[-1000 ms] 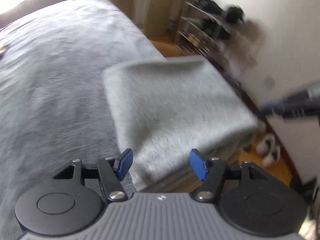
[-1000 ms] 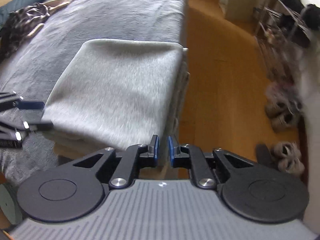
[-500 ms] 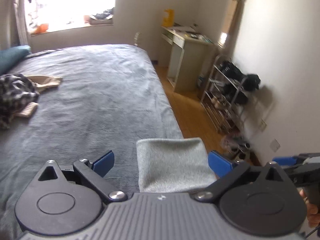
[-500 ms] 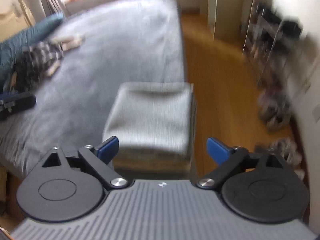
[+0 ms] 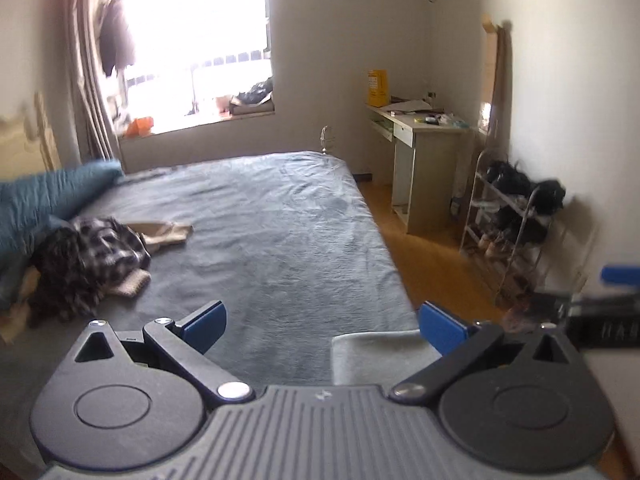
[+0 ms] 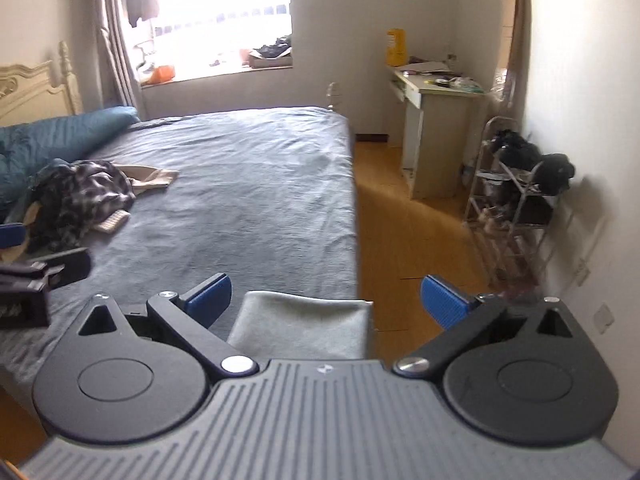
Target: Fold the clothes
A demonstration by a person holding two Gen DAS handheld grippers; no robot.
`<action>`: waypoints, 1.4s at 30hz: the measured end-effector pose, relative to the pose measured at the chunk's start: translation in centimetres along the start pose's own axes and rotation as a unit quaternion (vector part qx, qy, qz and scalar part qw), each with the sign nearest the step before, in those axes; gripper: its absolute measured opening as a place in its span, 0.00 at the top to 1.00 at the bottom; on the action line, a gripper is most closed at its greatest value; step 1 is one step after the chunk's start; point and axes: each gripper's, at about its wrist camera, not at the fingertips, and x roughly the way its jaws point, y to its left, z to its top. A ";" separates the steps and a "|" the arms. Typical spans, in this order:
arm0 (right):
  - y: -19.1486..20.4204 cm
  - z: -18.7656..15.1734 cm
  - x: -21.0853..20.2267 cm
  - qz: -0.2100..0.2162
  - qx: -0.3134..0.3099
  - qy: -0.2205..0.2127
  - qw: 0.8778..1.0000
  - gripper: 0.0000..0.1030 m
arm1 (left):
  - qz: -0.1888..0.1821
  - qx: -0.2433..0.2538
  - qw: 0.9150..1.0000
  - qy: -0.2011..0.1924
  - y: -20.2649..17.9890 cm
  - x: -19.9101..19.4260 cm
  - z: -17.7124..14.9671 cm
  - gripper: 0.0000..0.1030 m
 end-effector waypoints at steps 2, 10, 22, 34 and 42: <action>0.4 0.2 -0.4 -0.004 -0.001 -0.011 1.000 0.01 | -0.008 -0.017 1.000 0.008 0.3 -0.1 0.4 0.00; 2.2 0.2 1.5 -0.032 0.018 0.064 0.997 0.01 | -0.001 -0.025 0.996 0.087 1.0 2.4 -0.2 0.00; 4.0 -3.9 5.8 -0.039 0.064 0.193 0.978 0.01 | 0.033 -0.030 0.977 0.209 1.9 6.7 -2.5 0.00; 4.7 -5.5 8.2 -0.072 0.039 0.236 0.968 0.01 | 0.032 -0.036 0.968 0.247 3.0 8.3 -3.1 0.00; 5.5 -5.7 8.5 -0.073 0.037 0.248 0.965 0.01 | 0.025 -0.030 0.965 0.259 3.5 8.5 -3.7 0.00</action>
